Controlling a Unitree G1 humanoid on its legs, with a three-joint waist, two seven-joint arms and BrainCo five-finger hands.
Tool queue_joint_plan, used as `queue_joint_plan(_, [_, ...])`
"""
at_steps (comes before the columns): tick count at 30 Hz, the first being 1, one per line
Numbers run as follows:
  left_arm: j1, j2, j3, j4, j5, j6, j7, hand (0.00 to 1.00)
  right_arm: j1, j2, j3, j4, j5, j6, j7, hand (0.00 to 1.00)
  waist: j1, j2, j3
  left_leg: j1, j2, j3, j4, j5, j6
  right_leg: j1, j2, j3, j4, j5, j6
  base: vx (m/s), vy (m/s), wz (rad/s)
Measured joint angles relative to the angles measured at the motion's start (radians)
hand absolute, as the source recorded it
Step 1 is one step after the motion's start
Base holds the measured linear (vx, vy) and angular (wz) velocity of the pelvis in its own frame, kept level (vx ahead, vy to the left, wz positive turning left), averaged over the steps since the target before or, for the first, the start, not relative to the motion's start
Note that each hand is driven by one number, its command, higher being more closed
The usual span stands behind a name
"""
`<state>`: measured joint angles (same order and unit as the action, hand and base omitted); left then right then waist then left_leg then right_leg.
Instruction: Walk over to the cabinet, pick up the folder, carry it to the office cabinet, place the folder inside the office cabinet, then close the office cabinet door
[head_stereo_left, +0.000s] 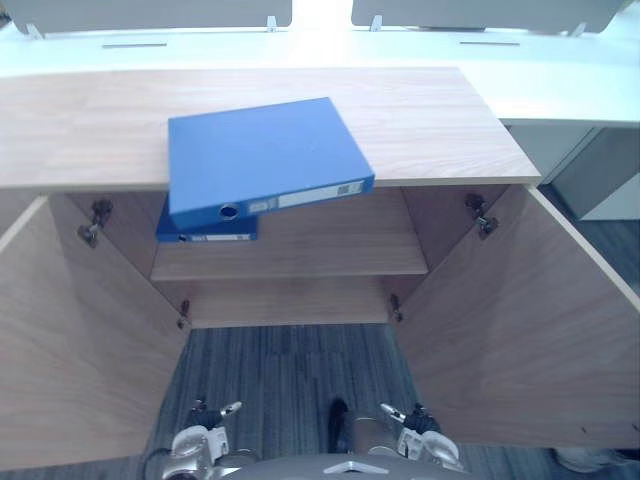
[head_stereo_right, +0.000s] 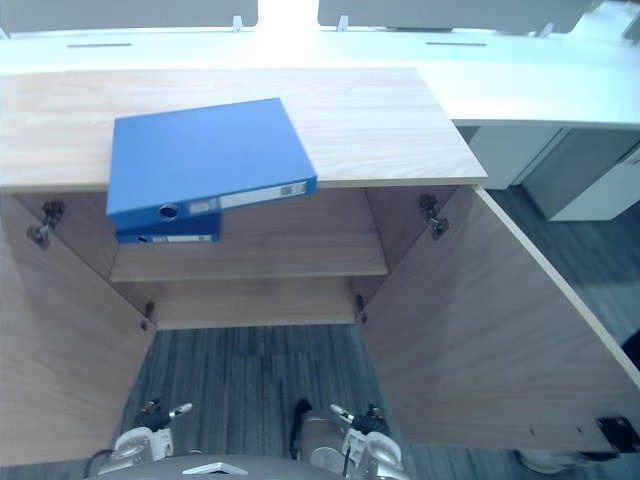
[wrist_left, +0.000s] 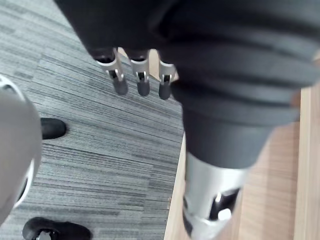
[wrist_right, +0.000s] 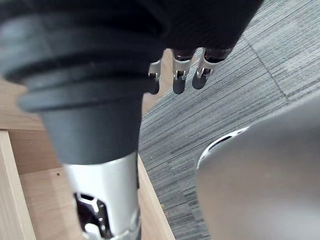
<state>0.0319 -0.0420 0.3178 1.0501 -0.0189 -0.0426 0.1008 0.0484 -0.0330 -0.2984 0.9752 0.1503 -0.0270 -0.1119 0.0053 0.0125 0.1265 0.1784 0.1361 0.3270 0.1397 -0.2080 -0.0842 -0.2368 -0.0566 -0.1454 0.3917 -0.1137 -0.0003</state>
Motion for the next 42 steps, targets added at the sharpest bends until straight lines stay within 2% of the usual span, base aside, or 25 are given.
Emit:
queue_joint_plan(1, [-0.003,-0.004,0.007,0.0,0.0,0.0,0.0,0.0,0.0,-0.005,0.0,0.0,0.002,0.0,0.0,0.0,-0.002,0.015,-0.002,-0.001,0.01,-0.004,0.017,0.0,-0.001,0.008,0.006,-0.006,0.002,-0.012,-0.003,0.26,-0.227,0.32])
queue_joint_plan(2, [-0.01,-0.01,0.017,-0.005,0.0,0.0,-0.003,0.0,-0.005,-0.008,0.001,0.005,0.001,-0.001,-0.001,0.0,-0.005,0.016,0.01,-0.025,0.033,-0.019,0.112,-0.002,-0.003,0.039,0.011,-0.014,-0.002,-0.032,-0.008,0.21,-0.235,0.47])
queue_joint_plan(3, [-0.013,-0.011,0.033,-0.018,0.001,-0.001,-0.004,0.0,-0.002,-0.009,0.007,0.006,0.001,0.0,0.0,0.0,-0.006,0.012,0.014,-0.111,0.071,-0.055,0.312,-0.003,-0.006,0.086,0.012,-0.032,-0.025,-0.046,-0.011,0.19,-0.218,0.44])
queue_joint_plan(4, [-0.012,-0.012,0.038,-0.022,0.0,-0.001,-0.004,0.0,-0.001,-0.011,0.014,0.008,0.001,0.001,-0.001,0.0,-0.002,0.011,0.015,-0.158,0.092,-0.073,0.424,-0.004,-0.01,0.105,0.015,-0.037,-0.035,-0.049,-0.016,0.14,-0.174,0.19])
queue_joint_plan(5, [-0.011,-0.012,0.043,-0.043,0.0,-0.003,-0.005,0.0,-0.001,-0.017,0.025,0.024,0.001,0.001,0.0,0.0,0.011,0.012,0.015,-0.233,0.125,-0.082,0.598,-0.006,-0.008,0.135,0.024,-0.041,-0.049,-0.061,-0.016,0.14,-0.105,-0.07])
queue_joint_plan(6, [-0.01,-0.019,0.043,-0.051,0.0,-0.002,-0.004,0.0,0.0,-0.017,0.024,0.027,0.002,0.002,-0.001,0.0,0.017,0.012,0.015,-0.278,0.147,-0.073,0.67,-0.012,0.003,0.165,0.029,-0.05,-0.066,-0.063,-0.018,0.15,-0.082,-0.11])
queue_joint_plan(7, [-0.012,-0.018,0.042,-0.051,0.0,-0.002,-0.004,0.0,0.002,-0.017,0.024,0.028,0.002,0.003,-0.001,0.0,0.018,0.011,0.015,-0.295,0.154,-0.063,0.675,-0.017,0.011,0.179,0.031,-0.05,-0.077,-0.063,-0.018,0.18,-0.03,-0.07])
queue_joint_plan(10, [-0.013,-0.018,0.033,-0.057,0.001,-0.003,-0.004,0.0,0.008,-0.016,0.023,0.025,0.009,0.006,-0.001,0.0,0.022,0.01,0.015,-0.314,0.147,-0.011,0.496,-0.018,0.031,0.205,0.028,-0.035,-0.098,-0.061,-0.01,0.16,0.057,-0.14])
queue_joint_plan(11, [-0.018,-0.018,0.033,-0.053,0.001,-0.002,-0.004,0.0,0.007,-0.015,0.022,0.023,0.009,0.006,-0.002,0.0,0.021,0.01,0.015,-0.307,0.132,-0.014,0.374,-0.007,0.034,0.203,0.027,-0.025,-0.097,-0.062,0.0,0.14,0.131,-0.17])
queue_joint_plan(13, [-0.021,-0.022,0.034,-0.049,0.002,-0.001,-0.005,0.0,0.005,-0.013,0.018,0.026,0.009,0.006,-0.003,0.0,0.021,0.019,0.007,-0.273,0.1,-0.022,0.207,0.068,0.027,0.198,0.028,-0.008,-0.095,-0.065,0.02,0.19,0.207,-0.19])
queue_joint_plan(14, [-0.022,-0.008,0.032,-0.047,0.002,-0.002,-0.005,0.0,0.009,0.008,0.02,0.027,0.009,0.01,-0.002,0.0,0.02,-0.023,-0.004,-0.24,0.062,0.003,0.148,0.088,0.042,0.204,0.004,0.018,-0.118,-0.05,0.046,0.16,0.183,-0.18])
queue_joint_plan(17, [-0.021,0.008,0.03,-0.045,0.003,-0.001,-0.006,0.0,0.018,0.03,0.02,0.027,0.008,0.009,-0.002,0.0,0.019,-0.054,-0.024,-0.214,0.027,0.035,0.111,0.09,0.047,0.237,-0.022,0.041,-0.196,-0.017,0.066,0.14,0.154,-0.23])
queue_joint_plan(18, [-0.02,0.01,0.024,-0.04,0.003,-0.001,-0.007,0.0,0.023,0.034,0.02,0.027,0.007,0.009,-0.002,0.0,0.02,-0.056,-0.027,-0.195,0.016,0.044,0.094,0.09,0.047,0.252,-0.027,0.051,-0.216,-0.009,0.071,0.11,0.127,-0.24])
queue_joint_plan(22, [-0.019,0.011,-0.023,-0.02,0.004,-0.001,-0.014,0.0,0.031,0.037,0.017,0.026,0.0,0.01,-0.001,0.0,0.018,-0.049,-0.036,-0.128,-0.022,0.06,0.016,0.106,0.06,0.292,-0.044,0.059,-0.258,0.006,0.082,0.01,0.062,-0.08])
queue_joint_plan(25, [-0.014,0.012,-0.049,-0.017,0.003,-0.001,-0.011,0.0,0.036,0.032,0.013,0.027,0.0,0.01,-0.002,0.0,0.02,-0.045,-0.051,-0.096,-0.044,0.054,-0.07,0.152,0.059,0.292,-0.048,0.055,-0.268,0.011,0.082,-0.04,0.009,0.06])
queue_joint_plan(27, [-0.008,0.016,-0.07,-0.018,0.003,-0.002,0.003,0.0,0.037,0.023,0.001,0.028,0.0,0.009,-0.003,0.0,0.019,-0.027,-0.052,-0.066,-0.059,0.047,-0.147,0.198,0.059,0.292,-0.047,0.049,-0.275,0.013,0.08,-0.07,0.001,0.08])
queue_joint_plan(29, [-0.005,0.018,-0.097,-0.026,0.002,-0.003,0.016,0.0,0.037,0.017,0.001,0.028,0.0,0.009,-0.005,0.0,0.019,-0.02,-0.055,-0.053,-0.063,0.03,-0.185,0.222,0.058,0.298,-0.043,0.036,-0.278,0.015,0.079,-0.06,-0.03,0.22])
queue_joint_plan(31, [0.017,0.023,-0.138,-0.082,0.002,-0.005,0.032,0.0,0.037,0.017,0.004,0.028,0.0,0.009,-0.006,0.0,0.02,-0.02,-0.056,-0.046,-0.064,0.008,-0.201,0.234,0.054,0.309,-0.041,0.019,-0.279,0.015,0.079,-0.06,-0.041,0.27])
queue_joint_plan(35, [0.11,0.043,-0.195,-0.373,0.001,-0.022,0.072,0.0,0.038,0.007,0.026,0.021,0.0,0.003,-0.011,0.0,0.029,-0.024,-0.054,-0.04,-0.071,-0.003,-0.217,0.248,0.058,0.311,-0.041,0.013,-0.276,0.015,0.079,-0.04,-0.009,0.07])
queue_joint_plan(42, [0.202,0.105,-0.19,-0.813,-0.002,-0.067,0.111,0.0,0.066,0.011,0.073,-0.026,0.0,-0.001,-0.031,0.0,0.043,-0.034,-0.046,-0.019,-0.084,-0.023,-0.217,0.247,0.061,0.344,-0.055,-0.005,-0.278,0.016,0.084,-0.02,0.017,0.07])
